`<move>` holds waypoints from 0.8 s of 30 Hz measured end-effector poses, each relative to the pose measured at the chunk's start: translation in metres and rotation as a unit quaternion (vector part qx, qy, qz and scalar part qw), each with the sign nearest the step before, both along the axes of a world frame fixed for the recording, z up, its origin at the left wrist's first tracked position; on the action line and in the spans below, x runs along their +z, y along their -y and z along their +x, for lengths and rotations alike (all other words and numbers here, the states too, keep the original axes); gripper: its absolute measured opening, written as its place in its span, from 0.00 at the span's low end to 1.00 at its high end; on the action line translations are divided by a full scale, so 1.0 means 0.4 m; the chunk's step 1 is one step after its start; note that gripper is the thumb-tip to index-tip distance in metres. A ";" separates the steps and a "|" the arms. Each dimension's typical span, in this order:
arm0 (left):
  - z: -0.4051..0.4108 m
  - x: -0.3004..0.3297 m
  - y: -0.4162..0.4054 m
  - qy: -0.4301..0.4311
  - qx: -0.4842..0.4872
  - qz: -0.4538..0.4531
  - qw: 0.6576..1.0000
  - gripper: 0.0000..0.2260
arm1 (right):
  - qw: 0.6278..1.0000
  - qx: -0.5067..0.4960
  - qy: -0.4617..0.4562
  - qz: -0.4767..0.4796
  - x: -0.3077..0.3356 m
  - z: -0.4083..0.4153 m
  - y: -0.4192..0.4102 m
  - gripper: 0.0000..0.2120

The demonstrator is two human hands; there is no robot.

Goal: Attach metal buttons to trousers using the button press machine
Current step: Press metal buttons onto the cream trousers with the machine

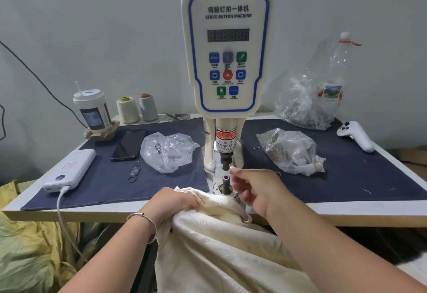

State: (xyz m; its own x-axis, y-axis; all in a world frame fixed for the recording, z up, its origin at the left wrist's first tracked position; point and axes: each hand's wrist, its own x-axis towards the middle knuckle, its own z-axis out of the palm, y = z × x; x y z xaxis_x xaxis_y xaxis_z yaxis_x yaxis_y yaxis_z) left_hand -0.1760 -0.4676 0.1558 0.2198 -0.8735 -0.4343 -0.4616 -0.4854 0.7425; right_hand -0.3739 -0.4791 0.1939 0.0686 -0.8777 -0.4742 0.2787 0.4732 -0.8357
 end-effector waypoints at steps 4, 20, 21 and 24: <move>0.001 -0.004 0.004 -0.002 0.000 -0.006 1.000 0.27 | 0.994 0.009 0.091 0.065 0.005 0.003 0.008 0.05; 0.003 -0.009 0.001 -0.004 0.001 -0.012 1.000 0.23 | 0.970 -0.003 0.215 0.113 0.004 0.006 0.000 0.08; 0.002 -0.008 0.001 -0.001 0.001 -0.012 1.000 0.22 | 0.969 -0.006 0.221 0.112 0.004 0.005 -0.002 0.07; 0.001 -0.006 0.002 0.000 0.001 -0.015 1.000 0.21 | 0.966 -0.014 0.235 0.109 0.006 0.008 -0.006 0.07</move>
State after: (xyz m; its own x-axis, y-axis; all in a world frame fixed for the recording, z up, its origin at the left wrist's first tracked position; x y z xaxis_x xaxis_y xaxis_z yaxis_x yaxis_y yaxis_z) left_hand -0.1757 -0.4682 0.1533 0.2211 -0.8861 -0.4074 -0.4607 -0.4631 0.7572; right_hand -0.3707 -0.4766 0.1961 0.2977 -0.7659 -0.5699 0.6183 0.6095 -0.4962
